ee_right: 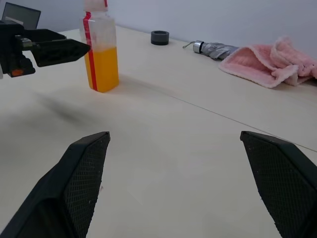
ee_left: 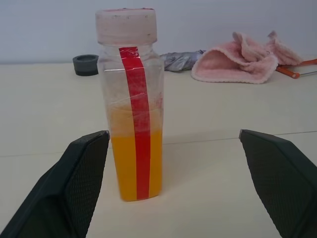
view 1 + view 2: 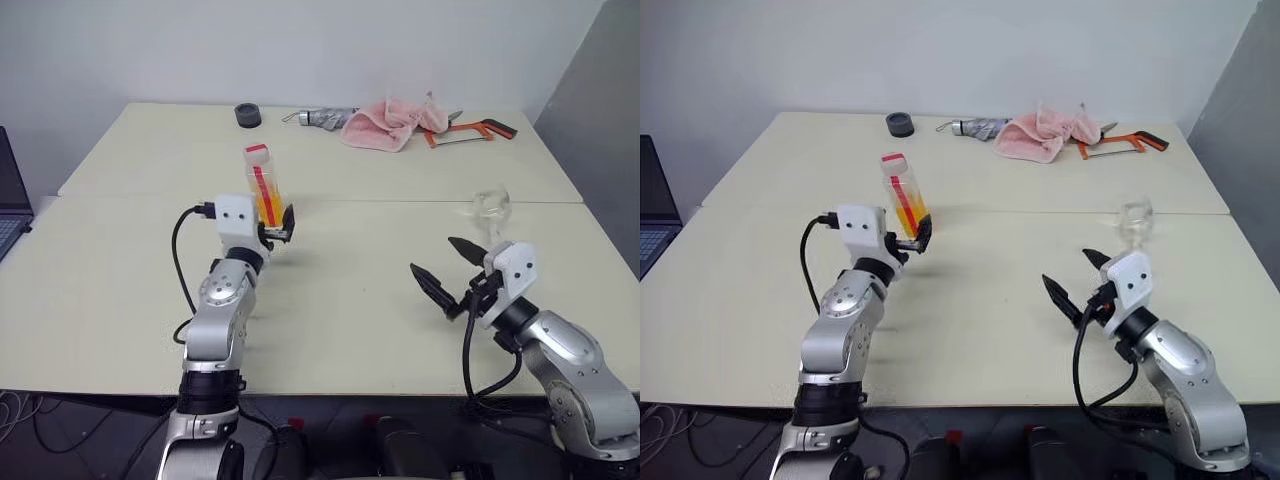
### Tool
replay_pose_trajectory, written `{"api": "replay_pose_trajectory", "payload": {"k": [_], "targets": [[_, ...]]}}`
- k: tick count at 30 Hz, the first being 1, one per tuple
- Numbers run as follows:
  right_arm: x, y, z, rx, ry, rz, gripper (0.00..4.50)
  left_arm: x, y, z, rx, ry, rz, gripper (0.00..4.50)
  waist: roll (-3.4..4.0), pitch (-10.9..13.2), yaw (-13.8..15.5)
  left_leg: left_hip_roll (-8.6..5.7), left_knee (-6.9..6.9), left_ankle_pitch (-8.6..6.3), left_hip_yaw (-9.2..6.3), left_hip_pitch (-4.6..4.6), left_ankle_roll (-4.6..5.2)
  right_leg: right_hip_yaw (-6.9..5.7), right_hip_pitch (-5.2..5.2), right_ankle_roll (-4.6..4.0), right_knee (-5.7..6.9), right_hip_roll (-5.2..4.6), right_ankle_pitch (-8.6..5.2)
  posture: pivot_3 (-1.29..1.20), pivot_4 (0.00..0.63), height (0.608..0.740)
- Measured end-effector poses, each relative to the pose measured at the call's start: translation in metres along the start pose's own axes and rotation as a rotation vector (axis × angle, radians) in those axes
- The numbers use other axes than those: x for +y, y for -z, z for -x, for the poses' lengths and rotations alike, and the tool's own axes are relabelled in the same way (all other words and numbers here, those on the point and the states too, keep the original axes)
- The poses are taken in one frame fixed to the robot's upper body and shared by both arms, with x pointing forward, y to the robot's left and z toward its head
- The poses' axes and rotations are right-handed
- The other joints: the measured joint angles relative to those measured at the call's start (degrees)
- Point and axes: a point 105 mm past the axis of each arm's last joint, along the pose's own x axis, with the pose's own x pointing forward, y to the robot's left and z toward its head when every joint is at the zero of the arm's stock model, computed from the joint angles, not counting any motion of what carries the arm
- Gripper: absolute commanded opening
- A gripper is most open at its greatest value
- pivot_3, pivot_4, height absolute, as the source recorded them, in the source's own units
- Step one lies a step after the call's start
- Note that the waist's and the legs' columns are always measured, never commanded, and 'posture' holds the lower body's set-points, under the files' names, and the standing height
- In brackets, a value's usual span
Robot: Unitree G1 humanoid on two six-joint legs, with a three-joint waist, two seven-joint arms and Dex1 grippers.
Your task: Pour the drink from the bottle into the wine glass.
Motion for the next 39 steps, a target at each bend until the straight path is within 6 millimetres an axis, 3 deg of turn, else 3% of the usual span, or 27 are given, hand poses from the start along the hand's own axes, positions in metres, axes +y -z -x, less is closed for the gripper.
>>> {"api": "replay_pose_trajectory", "payload": {"k": [15, 26, 39], "targets": [[0.012, 0.013, 0.0, 0.061, -0.051, -0.022, 4.5, 0.006, -0.003, -0.02, 0.02, -0.1, 0.0, 4.48, 0.0, 0.0, 0.03, -0.02, 0.56, -0.02, -0.37, -0.45, 0.03, -0.23, -0.06, 0.08, 0.02, -0.01, 0.05, 0.0, 0.15, 0.74], [0.013, 0.001, -0.009, 0.023, -0.084, -0.023, 4.5, 0.009, 0.004, -0.036, 0.058, -0.131, -0.013, 4.48, 0.0, 0.0, 0.03, -0.02, 0.56, -0.02, -0.39, -0.5, 0.02, -0.27, -0.07, 0.08, 0.0, -0.02, 0.05, 0.0, 0.15, 0.74], [0.013, -0.002, -0.012, 0.011, -0.091, -0.027, 4.5, 0.007, -0.012, -0.055, 0.02, -0.163, -0.036, 4.48, 0.0, 0.0, 0.04, -0.03, 0.57, -0.02, -0.39, -0.51, 0.02, -0.31, -0.08, 0.08, 0.01, -0.02, 0.05, 0.0, 0.15, 0.74]]}}
